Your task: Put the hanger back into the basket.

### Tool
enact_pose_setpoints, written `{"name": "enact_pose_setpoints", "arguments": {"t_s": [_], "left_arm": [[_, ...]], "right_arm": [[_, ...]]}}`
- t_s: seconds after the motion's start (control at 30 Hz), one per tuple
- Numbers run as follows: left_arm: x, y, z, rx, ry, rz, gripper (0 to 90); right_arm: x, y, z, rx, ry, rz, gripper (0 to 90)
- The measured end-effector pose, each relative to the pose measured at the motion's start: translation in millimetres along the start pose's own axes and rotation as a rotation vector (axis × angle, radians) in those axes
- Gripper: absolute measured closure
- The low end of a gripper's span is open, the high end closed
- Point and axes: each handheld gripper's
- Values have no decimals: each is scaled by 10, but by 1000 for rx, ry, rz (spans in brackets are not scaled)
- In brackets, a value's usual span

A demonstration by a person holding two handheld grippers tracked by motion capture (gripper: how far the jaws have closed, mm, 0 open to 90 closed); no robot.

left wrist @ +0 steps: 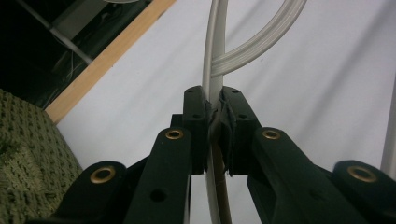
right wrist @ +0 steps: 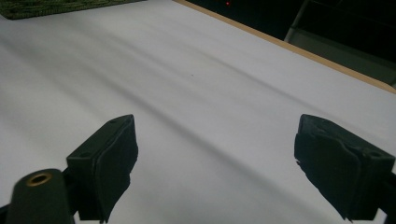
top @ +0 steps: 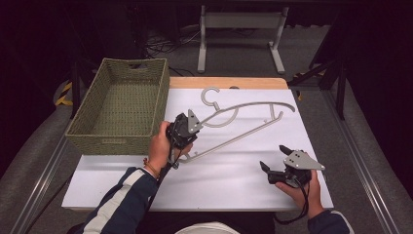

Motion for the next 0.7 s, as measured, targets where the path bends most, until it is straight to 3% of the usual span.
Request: {"name": "enact_pose_setpoints", "arguments": {"t_s": [0.33, 0.7], "left_arm": [[-223, -139, 179, -58, -2, -46, 822], [-340, -126, 423, -126, 11, -11, 821]], "right_arm": [[2, 3, 0, -1, 0, 0, 137], [8, 0, 7, -1, -4, 4, 137]]}}
Point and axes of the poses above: each handheld gripper's, and its own axes: x roughly forward along the jaws, y roughly out of its underside, z roughly to its left, and after that the axes turned 7 degrees about -z, right-handed
